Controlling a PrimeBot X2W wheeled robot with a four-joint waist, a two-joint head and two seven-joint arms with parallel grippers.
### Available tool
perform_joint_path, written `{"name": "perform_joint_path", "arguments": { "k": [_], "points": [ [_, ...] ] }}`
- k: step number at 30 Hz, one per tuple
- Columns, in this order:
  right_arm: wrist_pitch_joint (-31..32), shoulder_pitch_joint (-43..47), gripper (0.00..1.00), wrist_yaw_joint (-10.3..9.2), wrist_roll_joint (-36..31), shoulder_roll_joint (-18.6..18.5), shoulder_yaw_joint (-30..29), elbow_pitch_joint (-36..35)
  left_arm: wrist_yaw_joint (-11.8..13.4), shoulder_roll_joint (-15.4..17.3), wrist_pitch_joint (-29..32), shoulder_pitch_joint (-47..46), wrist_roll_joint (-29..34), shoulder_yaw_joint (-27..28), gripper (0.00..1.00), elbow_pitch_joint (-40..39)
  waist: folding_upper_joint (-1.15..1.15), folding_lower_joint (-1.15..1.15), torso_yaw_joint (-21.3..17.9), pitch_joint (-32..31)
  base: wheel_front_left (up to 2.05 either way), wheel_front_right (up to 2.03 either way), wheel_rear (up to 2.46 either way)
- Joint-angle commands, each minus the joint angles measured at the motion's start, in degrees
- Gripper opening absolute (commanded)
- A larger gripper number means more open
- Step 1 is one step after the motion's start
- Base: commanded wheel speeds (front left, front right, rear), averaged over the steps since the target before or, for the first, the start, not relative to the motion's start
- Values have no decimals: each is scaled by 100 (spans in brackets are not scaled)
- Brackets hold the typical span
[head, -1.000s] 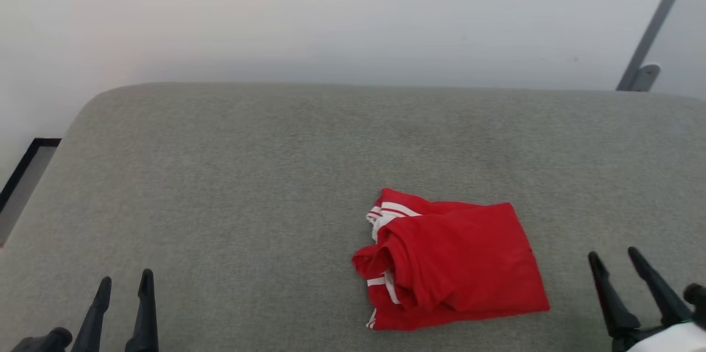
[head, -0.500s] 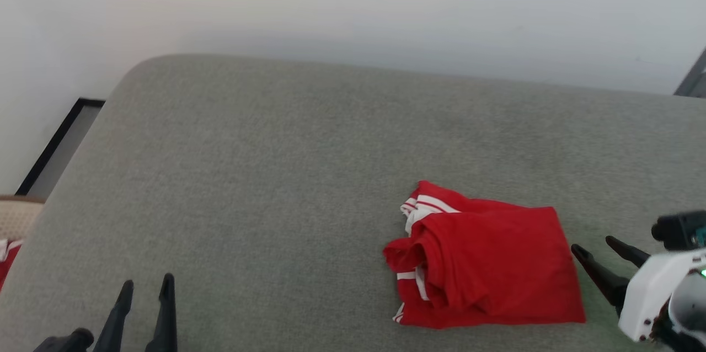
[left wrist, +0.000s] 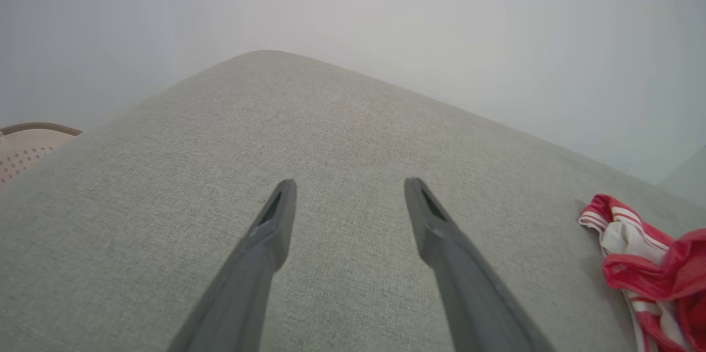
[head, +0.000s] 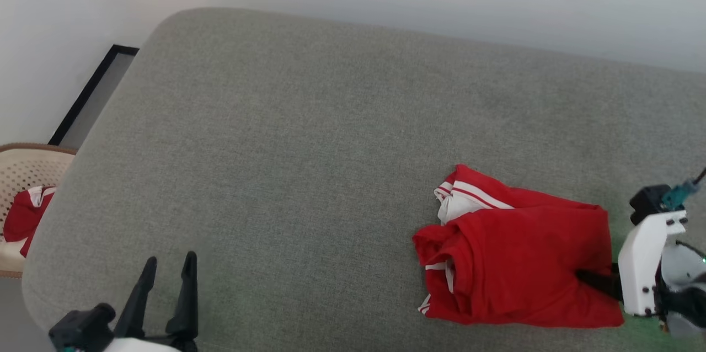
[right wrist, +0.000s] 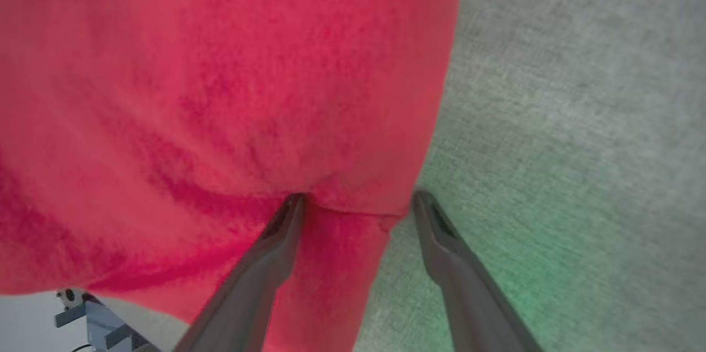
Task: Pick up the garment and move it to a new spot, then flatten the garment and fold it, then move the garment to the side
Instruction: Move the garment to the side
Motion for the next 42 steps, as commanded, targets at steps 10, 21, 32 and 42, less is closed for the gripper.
{"name": "perform_joint_path", "arguments": {
  "k": [10,21,32,42],
  "points": [
    [507,-441,0,2,276,560,44,454,-18,1,-26,-474,-188,-121,100,138,0,0,14,343,0,0,0],
    [280,-816,0,-13,147,-253,-428,58,-17,152,-26,-933,-126,-188,100,6,0,0,-438,629,0,0,0],
    [-69,-1275,0,-11,-215,-818,-842,17,-18,281,-26,-1599,69,-635,100,-189,0,0,-1043,950,0,0,0],
    [-826,-1852,0,-11,-885,-1351,-897,110,-17,388,-26,-2345,97,-1275,100,-183,0,0,-1682,1328,0,0,0]
  ]
}}
